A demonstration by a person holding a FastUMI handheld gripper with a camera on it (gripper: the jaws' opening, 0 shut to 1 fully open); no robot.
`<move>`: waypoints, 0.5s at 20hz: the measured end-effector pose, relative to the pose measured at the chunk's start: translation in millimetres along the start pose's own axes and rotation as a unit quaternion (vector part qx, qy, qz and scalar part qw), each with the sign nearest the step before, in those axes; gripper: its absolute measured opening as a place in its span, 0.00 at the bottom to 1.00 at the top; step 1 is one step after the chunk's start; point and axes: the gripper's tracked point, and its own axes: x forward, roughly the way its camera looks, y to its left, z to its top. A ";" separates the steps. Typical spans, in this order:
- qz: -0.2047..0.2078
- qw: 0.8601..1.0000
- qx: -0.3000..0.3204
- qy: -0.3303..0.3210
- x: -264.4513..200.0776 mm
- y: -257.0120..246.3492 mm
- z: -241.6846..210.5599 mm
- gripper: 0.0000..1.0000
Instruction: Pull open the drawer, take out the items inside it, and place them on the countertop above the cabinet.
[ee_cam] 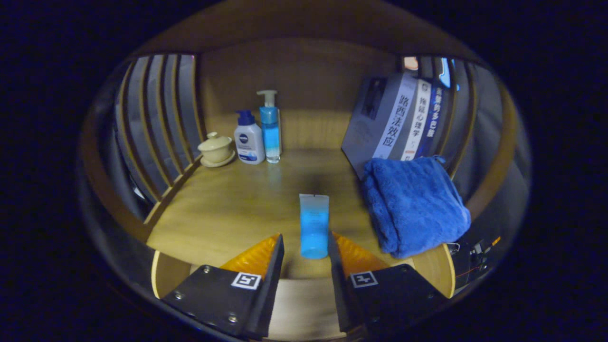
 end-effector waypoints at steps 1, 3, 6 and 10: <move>-0.003 1.000 0.004 -0.015 -17.0 1.3 -2.4 0.54; -0.009 0.999 0.013 -0.037 -51.0 2.0 -14.9 0.54; -0.014 0.998 0.014 -0.057 -93.0 2.6 -45.2 0.54; -0.009 0.997 0.025 -0.073 -131.5 2.5 -88.7 0.54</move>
